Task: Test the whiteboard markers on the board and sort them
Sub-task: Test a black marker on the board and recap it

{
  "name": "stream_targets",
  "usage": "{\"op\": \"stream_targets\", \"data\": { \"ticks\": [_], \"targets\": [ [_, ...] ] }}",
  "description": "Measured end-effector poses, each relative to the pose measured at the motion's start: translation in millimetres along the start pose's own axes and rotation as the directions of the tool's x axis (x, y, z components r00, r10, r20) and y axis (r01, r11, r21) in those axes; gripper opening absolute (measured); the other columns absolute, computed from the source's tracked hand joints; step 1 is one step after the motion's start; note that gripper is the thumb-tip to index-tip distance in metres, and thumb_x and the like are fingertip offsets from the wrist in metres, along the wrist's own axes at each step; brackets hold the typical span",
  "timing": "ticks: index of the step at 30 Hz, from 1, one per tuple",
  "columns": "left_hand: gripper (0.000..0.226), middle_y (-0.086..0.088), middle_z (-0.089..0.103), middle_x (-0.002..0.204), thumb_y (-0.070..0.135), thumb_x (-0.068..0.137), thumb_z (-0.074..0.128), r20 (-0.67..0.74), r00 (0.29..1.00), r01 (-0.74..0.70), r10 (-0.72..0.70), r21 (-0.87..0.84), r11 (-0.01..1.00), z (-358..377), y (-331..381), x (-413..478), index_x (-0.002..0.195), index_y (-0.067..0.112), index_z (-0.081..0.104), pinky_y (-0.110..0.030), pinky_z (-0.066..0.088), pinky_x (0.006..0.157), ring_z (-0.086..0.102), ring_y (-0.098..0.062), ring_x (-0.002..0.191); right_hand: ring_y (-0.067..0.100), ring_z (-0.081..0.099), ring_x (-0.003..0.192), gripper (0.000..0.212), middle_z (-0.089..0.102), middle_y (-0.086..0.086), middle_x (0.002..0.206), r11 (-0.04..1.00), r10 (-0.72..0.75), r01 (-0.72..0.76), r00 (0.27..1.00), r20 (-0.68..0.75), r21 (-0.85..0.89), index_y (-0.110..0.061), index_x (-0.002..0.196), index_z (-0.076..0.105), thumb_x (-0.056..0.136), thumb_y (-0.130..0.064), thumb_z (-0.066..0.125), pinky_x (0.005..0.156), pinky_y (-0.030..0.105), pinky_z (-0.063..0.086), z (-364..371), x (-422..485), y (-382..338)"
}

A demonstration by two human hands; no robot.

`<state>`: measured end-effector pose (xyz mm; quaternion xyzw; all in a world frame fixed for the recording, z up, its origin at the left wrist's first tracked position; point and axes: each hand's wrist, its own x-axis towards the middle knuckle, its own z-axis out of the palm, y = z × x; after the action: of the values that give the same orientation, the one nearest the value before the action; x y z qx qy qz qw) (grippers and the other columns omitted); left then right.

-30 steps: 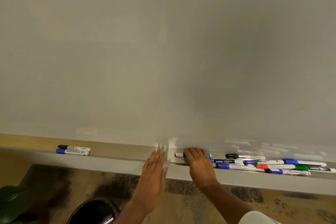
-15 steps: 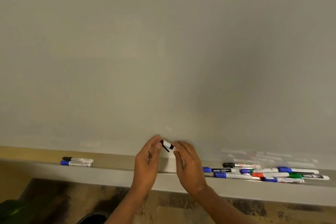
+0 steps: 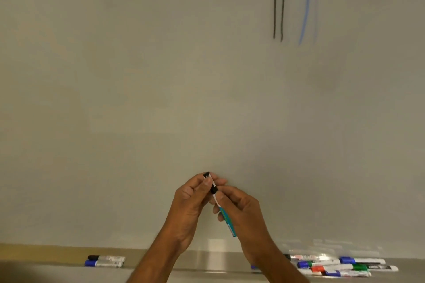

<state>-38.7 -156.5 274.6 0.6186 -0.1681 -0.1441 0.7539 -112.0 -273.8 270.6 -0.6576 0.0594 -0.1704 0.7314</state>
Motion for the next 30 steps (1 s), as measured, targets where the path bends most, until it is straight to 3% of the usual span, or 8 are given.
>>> {"op": "stream_targets", "data": {
  "ticks": [4,7,9,17,21,24,27,30],
  "targets": [
    [0.03,-0.013,0.075,0.117,0.026,0.103,0.052,0.081,0.995,-0.057,0.056,0.013,0.998,18.9,36.3,-9.0,0.12,0.003,0.063,-0.047,0.051,0.1,0.071,-0.025,0.106,0.018,0.054,0.057,0.03,0.067,0.012,0.072,0.999,-0.026,0.026,1.0,-0.012,-0.025,-0.014,0.08,0.073,0.093,-0.036,0.057,0.051,0.025,0.044,1.1,-5.2,-38.3],
    [0.031,-0.014,0.075,0.115,0.025,0.102,0.052,0.134,0.987,-0.094,0.094,-0.01,0.996,30.6,57.0,-15.2,0.12,0.002,0.062,-0.035,0.052,0.101,0.069,-0.026,0.114,0.017,0.047,0.053,0.034,0.06,0.012,0.067,0.999,-0.032,0.032,0.999,-0.002,-0.001,-0.018,0.071,0.07,0.096,-0.037,0.055,0.047,0.023,0.036,-1.4,-11.7,-59.7],
    [0.03,-0.016,0.075,0.115,0.025,0.102,0.051,0.156,0.982,-0.105,0.108,-0.025,0.994,37.3,66.3,-17.7,0.119,0.001,0.062,-0.036,0.051,0.102,0.07,-0.026,0.114,0.014,0.041,0.05,0.036,0.055,0.01,0.063,0.999,-0.038,0.038,0.999,0.002,0.007,-0.022,0.068,0.069,0.096,-0.038,0.054,0.045,0.022,0.032,-2.7,-15.7,-71.2],
    [0.033,-0.016,0.077,0.108,0.028,0.099,0.057,0.168,0.969,-0.18,0.182,-0.031,0.983,61.2,91.4,-20.6,0.117,0.002,0.063,-0.04,0.052,0.102,0.071,-0.03,0.109,0.01,0.033,0.042,0.045,0.044,0.009,0.052,0.995,-0.1,0.095,0.982,-0.163,-0.036,-0.008,0.069,0.067,0.093,-0.045,0.057,0.041,0.018,0.029,-7.3,-26.6,-95.7],
    [0.03,-0.013,0.078,0.104,0.028,0.098,0.058,0.112,0.96,-0.253,0.257,-0.047,0.966,72.1,105.5,-17.7,0.114,0.004,0.067,-0.036,0.055,0.098,0.073,-0.026,0.107,0.011,0.035,0.043,0.047,0.048,0.007,0.053,0.997,-0.064,0.057,0.988,-0.144,-0.055,-0.01,0.071,0.069,0.093,-0.049,0.055,0.041,0.02,0.029,-10.9,-27.2,-105.1],
    [0.028,-0.013,0.078,0.103,0.026,0.1,0.057,-0.001,0.947,-0.321,0.323,-0.105,0.941,73.8,119.5,-9.1,0.113,0.003,0.067,-0.039,0.054,0.098,0.074,-0.026,0.105,0.012,0.042,0.044,0.036,0.058,0.008,0.06,0.999,-0.034,0.034,0.997,-0.067,-0.01,-0.011,0.089,0.073,0.098,-0.036,0.05,0.042,0.02,0.031,-19.2,-25.3,-115.5],
    [0.027,-0.011,0.078,0.102,0.028,0.101,0.056,-0.091,0.903,-0.426,0.419,-0.072,0.902,71.7,134.0,0.5,0.111,0.006,0.067,-0.04,0.054,0.098,0.073,-0.024,0.104,0.019,0.053,0.052,0.021,0.071,0.013,0.082,0.982,-0.181,0.182,0.983,-0.015,0.054,-0.019,0.115,0.065,0.1,-0.015,0.052,0.043,0.024,0.038,-29.7,-26.3,-135.1],
    [0.021,0.002,0.078,0.103,0.028,0.104,0.051,-0.123,0.8,-0.572,0.587,0.142,0.808,72.0,143.8,9.9,0.11,0.016,0.067,-0.033,0.053,0.097,0.071,-0.014,0.104,0.025,0.061,0.063,0.02,0.071,0.018,0.095,0.94,-0.296,0.305,0.952,-0.078,0.151,-0.016,0.107,0.07,0.097,-0.008,0.054,0.05,0.027,0.046,-35.8,-21.3,-157.8]
  ]
}}
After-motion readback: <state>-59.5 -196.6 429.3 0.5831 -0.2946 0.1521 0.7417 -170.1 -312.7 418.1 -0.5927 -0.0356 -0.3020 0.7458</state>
